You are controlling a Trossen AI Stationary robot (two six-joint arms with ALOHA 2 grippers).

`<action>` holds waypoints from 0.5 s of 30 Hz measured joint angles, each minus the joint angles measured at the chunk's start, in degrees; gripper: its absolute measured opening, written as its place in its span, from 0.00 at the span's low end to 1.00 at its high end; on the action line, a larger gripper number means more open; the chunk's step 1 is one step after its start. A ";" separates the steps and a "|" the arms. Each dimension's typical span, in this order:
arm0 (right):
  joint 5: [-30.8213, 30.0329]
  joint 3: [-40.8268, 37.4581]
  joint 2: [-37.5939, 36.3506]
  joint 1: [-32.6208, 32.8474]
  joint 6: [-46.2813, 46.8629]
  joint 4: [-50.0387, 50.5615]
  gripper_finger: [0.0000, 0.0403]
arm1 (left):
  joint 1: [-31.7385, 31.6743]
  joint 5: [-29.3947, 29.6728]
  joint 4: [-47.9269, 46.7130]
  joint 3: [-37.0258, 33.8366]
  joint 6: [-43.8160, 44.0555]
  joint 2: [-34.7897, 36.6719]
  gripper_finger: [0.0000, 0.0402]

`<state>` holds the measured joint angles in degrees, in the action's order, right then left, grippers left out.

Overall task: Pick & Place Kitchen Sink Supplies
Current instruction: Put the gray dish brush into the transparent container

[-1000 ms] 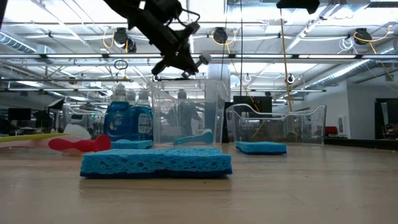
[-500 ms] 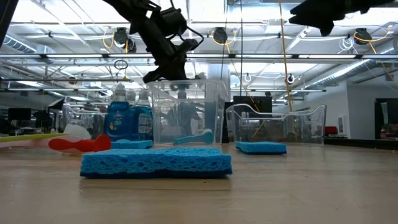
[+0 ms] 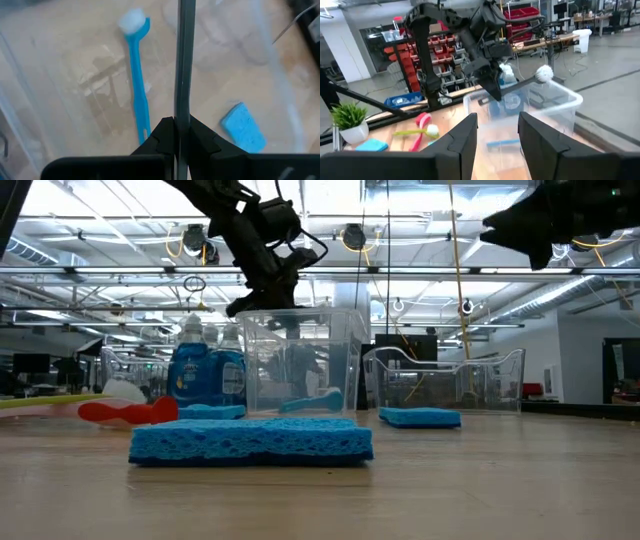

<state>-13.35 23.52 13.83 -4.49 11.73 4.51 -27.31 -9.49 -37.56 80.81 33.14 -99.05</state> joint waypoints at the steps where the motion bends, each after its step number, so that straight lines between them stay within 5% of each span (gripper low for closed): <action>1: -0.03 -0.71 -0.49 0.00 0.02 0.09 0.32 | -0.07 -0.35 -0.55 -0.03 -0.08 -0.03 0.05; 15: -0.11 -5.59 -4.67 -0.02 2.59 0.03 0.32 | -1.01 -2.67 -0.91 -0.02 -0.41 -0.85 0.05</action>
<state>-13.45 17.93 9.16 -4.51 14.33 4.54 -28.32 -12.16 -38.48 80.79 32.73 -99.90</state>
